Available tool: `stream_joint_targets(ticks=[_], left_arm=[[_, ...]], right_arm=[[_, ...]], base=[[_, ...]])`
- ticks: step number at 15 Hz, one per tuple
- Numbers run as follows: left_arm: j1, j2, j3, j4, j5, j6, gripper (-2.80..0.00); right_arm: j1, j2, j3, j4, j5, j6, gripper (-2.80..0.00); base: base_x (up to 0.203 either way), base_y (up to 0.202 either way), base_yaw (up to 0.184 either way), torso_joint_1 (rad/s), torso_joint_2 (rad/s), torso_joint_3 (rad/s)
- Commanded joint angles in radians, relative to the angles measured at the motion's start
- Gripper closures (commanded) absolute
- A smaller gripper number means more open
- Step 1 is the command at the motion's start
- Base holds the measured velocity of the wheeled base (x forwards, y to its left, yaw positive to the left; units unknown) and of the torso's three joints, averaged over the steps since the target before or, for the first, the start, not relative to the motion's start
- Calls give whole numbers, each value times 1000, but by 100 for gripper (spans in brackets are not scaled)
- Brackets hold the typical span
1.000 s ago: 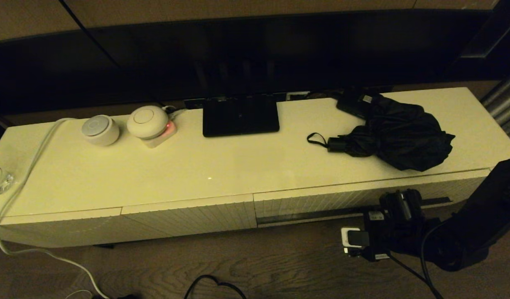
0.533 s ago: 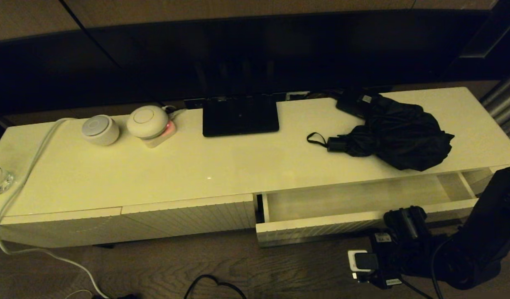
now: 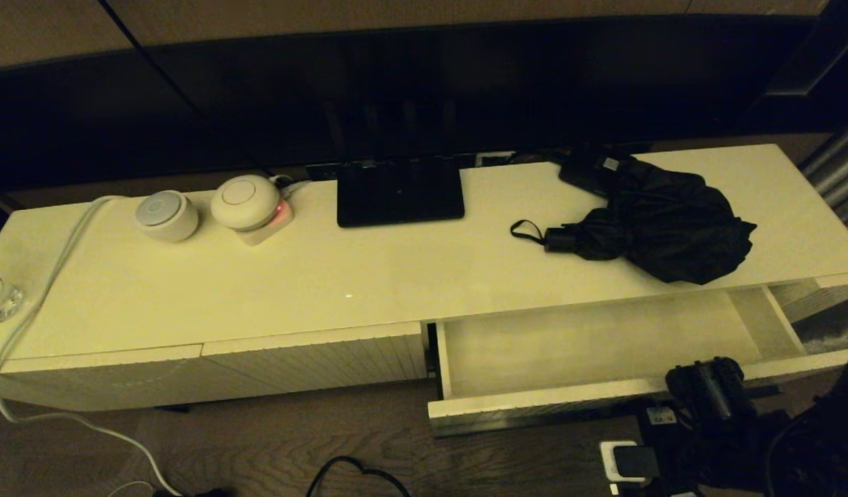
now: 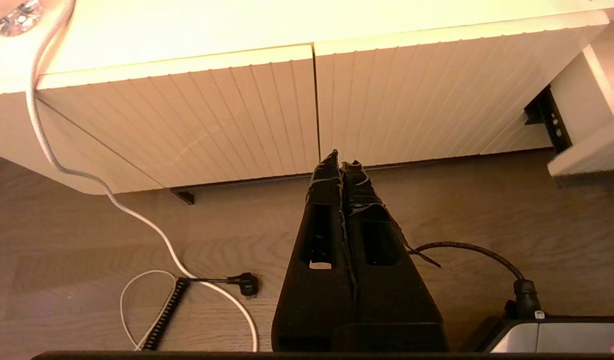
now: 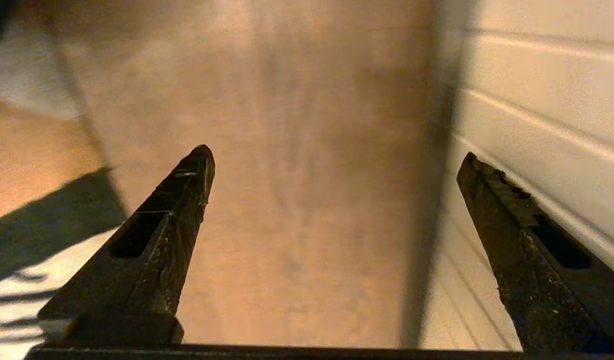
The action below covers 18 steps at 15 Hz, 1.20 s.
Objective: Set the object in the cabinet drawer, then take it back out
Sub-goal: Open the drawer
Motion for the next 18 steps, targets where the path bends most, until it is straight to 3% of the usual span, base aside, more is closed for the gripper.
stream_joint_targets(ticks=[1, 4, 7, 10, 11, 12, 14, 18], left_arm=[[1, 0, 3, 0, 1, 0, 0], [1, 0, 3, 0, 1, 0, 0], [1, 0, 3, 0, 1, 0, 0], [1, 0, 3, 0, 1, 0, 0], [1, 0, 3, 0, 1, 0, 0], [1, 0, 3, 0, 1, 0, 0], [1, 0, 3, 0, 1, 0, 0], [1, 0, 3, 0, 1, 0, 0]], right_arm=[[0, -147, 19, 22, 1, -6, -280], [0, -317, 24, 146, 4, -5, -280], [1, -509, 6, 362, 5, 7, -280], [1, -733, -17, 583, 6, 121, -280], [0, -808, -43, 675, 7, 208, -280], [0, -873, -93, 793, 9, 344, -280], [-1, -924, -202, 991, 32, 667, -280], [0, -939, -305, 1122, 55, 1202, -280]], base=[[0, 0, 0, 0, 0, 0], [0, 0, 0, 0, 0, 0], [0, 0, 0, 0, 0, 0], [0, 0, 0, 0, 0, 0], [0, 0, 0, 0, 0, 0], [0, 0, 0, 0, 0, 0], [0, 0, 0, 0, 0, 0], [0, 0, 0, 0, 0, 0]])
